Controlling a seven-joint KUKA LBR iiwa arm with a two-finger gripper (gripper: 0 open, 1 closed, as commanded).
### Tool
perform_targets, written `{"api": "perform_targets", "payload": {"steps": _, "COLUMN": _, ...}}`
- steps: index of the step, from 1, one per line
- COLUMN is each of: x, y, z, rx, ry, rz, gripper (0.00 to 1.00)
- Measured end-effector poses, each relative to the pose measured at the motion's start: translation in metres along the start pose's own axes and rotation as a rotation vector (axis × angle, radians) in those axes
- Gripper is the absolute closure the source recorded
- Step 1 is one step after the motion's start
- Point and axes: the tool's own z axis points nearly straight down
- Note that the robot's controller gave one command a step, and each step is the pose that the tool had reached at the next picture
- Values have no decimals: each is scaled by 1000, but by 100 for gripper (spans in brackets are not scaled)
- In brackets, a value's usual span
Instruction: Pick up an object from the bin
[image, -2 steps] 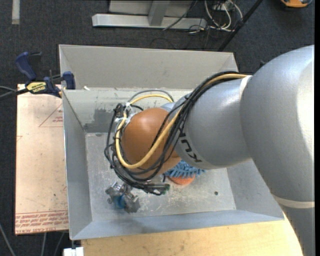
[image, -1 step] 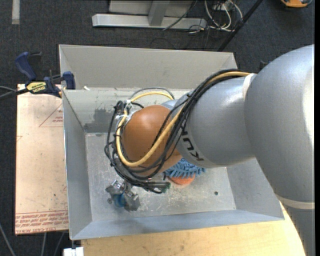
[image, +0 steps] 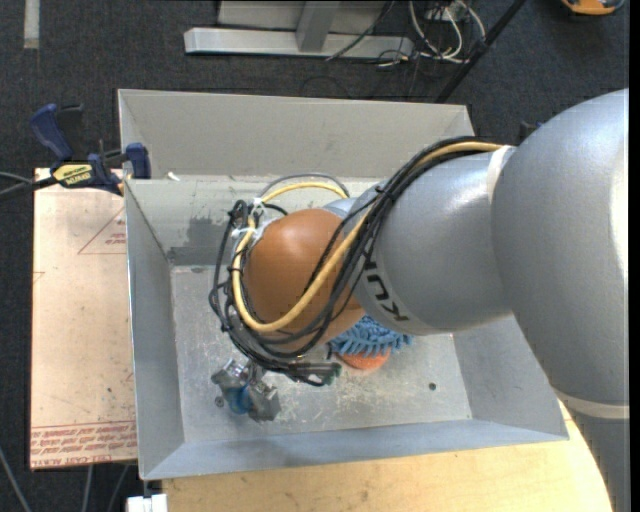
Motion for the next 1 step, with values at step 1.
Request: {"api": "perform_targets", "payload": {"steps": 1, "x": 2, "y": 1, "z": -7, "rx": -4, "ry": 7, "rz": 0, "gripper": 100}}
